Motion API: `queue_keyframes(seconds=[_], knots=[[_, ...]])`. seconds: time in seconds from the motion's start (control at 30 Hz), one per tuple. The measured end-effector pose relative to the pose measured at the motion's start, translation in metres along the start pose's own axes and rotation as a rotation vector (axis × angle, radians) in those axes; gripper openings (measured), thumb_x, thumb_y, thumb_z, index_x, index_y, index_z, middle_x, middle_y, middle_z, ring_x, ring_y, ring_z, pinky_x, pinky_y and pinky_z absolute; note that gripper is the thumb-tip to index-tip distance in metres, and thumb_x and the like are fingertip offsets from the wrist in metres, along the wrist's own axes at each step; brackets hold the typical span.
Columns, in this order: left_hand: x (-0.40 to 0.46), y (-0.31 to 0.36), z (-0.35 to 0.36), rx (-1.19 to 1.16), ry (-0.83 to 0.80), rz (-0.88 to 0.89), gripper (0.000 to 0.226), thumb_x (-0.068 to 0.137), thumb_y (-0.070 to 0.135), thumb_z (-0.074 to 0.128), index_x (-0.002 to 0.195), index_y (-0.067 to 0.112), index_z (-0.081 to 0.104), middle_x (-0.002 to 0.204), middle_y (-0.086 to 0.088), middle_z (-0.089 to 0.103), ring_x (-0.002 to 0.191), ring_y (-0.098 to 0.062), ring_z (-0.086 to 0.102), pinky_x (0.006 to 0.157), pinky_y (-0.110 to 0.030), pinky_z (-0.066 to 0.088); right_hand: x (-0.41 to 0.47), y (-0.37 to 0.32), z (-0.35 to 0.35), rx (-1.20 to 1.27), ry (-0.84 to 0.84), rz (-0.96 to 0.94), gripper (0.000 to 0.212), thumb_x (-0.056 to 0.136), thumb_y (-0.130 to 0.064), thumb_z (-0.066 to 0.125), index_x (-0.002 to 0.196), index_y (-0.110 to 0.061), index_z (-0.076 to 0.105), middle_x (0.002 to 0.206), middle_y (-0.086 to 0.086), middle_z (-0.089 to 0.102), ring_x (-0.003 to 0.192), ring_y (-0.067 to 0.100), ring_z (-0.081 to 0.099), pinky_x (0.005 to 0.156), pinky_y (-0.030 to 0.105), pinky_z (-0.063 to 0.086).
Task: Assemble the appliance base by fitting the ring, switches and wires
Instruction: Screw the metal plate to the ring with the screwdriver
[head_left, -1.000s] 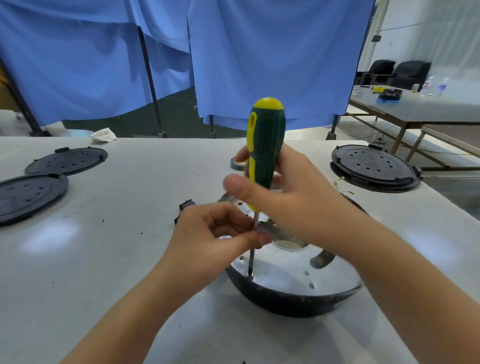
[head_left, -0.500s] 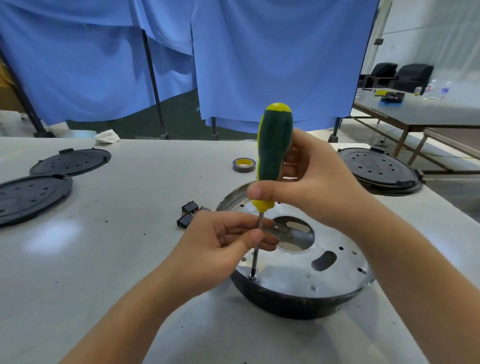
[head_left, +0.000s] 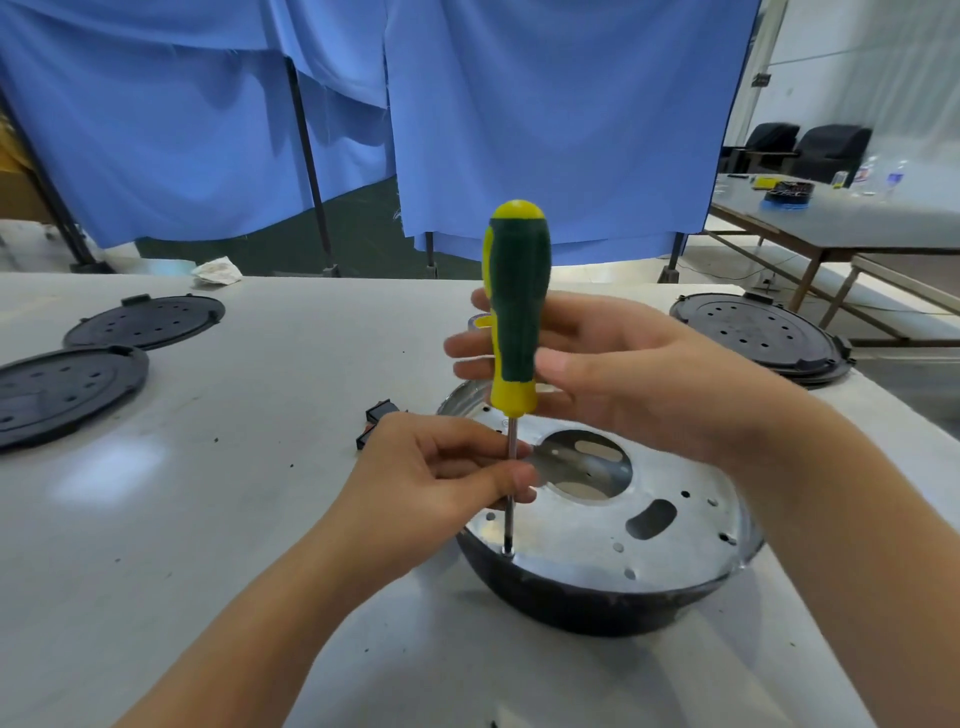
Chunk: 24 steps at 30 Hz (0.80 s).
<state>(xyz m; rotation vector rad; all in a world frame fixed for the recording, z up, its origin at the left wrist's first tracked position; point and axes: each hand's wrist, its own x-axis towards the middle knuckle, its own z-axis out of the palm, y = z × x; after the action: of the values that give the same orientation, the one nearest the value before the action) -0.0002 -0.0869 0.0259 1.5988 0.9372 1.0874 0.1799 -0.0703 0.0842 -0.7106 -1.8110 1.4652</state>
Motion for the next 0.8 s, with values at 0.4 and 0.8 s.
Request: queue_keyframes(seconds=[0.4,0.8], knots=[[-0.003,-0.002,0.003,0.096,-0.061,0.107,0.032,0.084,-0.001,0.068,0.085,0.029,0.076,0.08,0.002,0.076,0.078,-0.016,0.074,0.075,-0.023,0.058,0.01,0.01,0.014,-0.438,0.399,-0.169,0.036,0.064,-0.023,0.087,0.08,-0.019,0.055,0.061,-0.015,0.055,0.058,0.003,0.054,0.058,0.015,0.048],[-0.002,-0.001,0.003,0.04,-0.091,0.031,0.023,0.086,-0.003,0.063,0.087,0.017,0.073,0.077,-0.002,0.076,0.076,-0.017,0.074,0.071,-0.022,0.058,0.0,0.001,-0.002,0.01,0.058,-0.066,0.051,0.083,-0.009,0.059,0.132,-0.016,0.044,0.124,0.007,0.065,0.115,0.022,0.062,0.095,0.033,0.051]])
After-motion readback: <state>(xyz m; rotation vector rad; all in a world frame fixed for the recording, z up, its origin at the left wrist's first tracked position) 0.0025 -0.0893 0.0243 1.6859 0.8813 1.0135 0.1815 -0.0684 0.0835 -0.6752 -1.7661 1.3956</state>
